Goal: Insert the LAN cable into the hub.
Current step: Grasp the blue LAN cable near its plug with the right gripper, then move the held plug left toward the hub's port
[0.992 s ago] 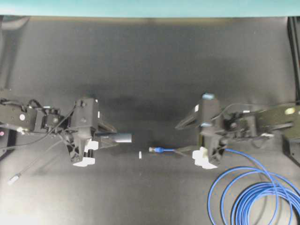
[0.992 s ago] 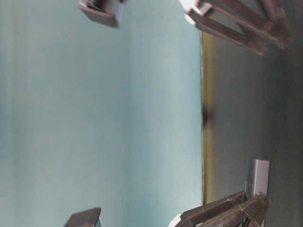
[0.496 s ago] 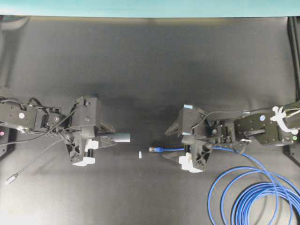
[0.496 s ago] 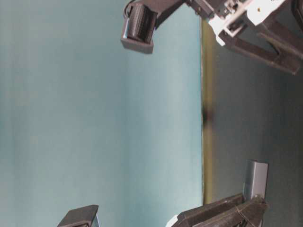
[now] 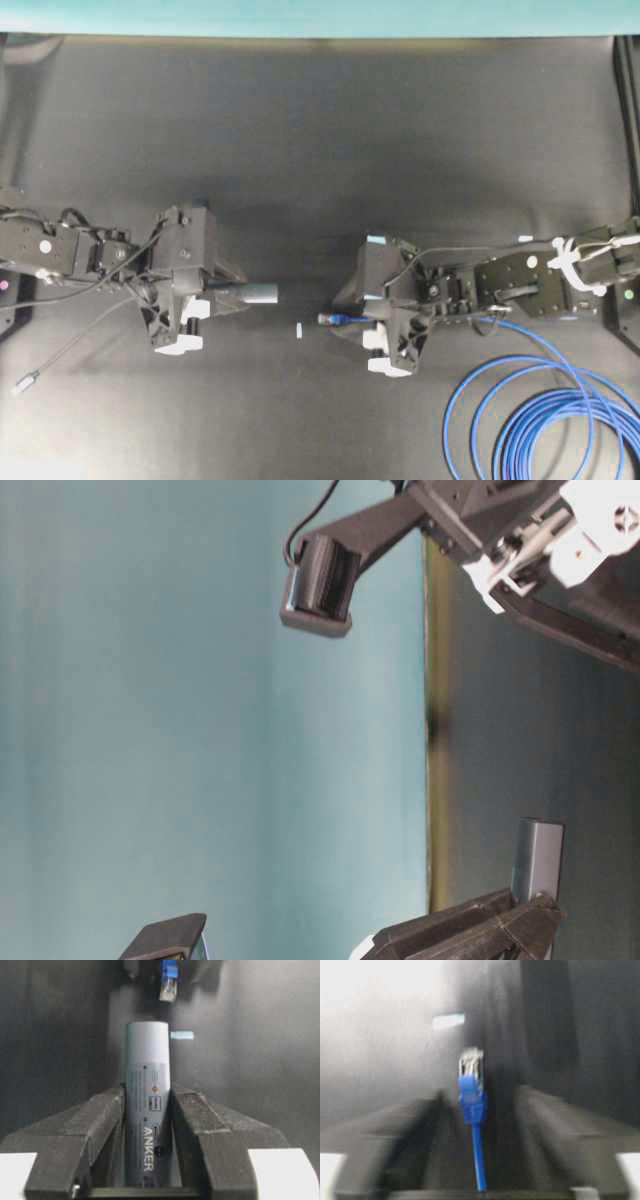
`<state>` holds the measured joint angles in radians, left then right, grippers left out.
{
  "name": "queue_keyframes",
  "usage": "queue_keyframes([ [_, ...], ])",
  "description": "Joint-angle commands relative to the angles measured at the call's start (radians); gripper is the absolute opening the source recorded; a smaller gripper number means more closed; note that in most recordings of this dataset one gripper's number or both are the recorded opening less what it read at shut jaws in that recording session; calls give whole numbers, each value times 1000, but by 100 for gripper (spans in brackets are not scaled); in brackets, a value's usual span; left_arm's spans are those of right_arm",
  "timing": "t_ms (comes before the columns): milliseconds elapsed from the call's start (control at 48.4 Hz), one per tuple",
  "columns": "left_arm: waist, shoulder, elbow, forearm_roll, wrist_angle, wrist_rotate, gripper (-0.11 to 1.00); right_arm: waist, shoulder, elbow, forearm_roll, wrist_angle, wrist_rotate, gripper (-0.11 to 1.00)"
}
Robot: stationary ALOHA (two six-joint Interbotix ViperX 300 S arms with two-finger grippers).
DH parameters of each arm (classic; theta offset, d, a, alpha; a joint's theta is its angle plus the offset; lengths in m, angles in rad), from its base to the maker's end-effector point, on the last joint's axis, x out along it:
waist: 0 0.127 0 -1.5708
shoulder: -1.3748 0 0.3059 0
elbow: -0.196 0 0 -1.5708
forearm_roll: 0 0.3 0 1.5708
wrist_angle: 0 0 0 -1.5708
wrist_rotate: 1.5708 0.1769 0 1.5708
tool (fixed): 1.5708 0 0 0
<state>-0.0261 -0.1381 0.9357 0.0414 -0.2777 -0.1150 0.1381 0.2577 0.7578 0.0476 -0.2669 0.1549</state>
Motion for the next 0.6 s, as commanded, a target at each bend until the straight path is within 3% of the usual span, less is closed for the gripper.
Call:
queue_keyframes([
  [0,-2,-17,-8,3,-9,-2,28,17,14,-5,3,18,17,29],
  [83,-2,-18,-6,5,-9,-2,28,23,14,-2,3,29,32,13],
  [331,-6,-18,-12,3,0,-2,28,20,-52,-25,3,35,44,13],
  [579,-5,-6,-48,3,37,11,28,-14,-150,-86,-2,120,23,13],
])
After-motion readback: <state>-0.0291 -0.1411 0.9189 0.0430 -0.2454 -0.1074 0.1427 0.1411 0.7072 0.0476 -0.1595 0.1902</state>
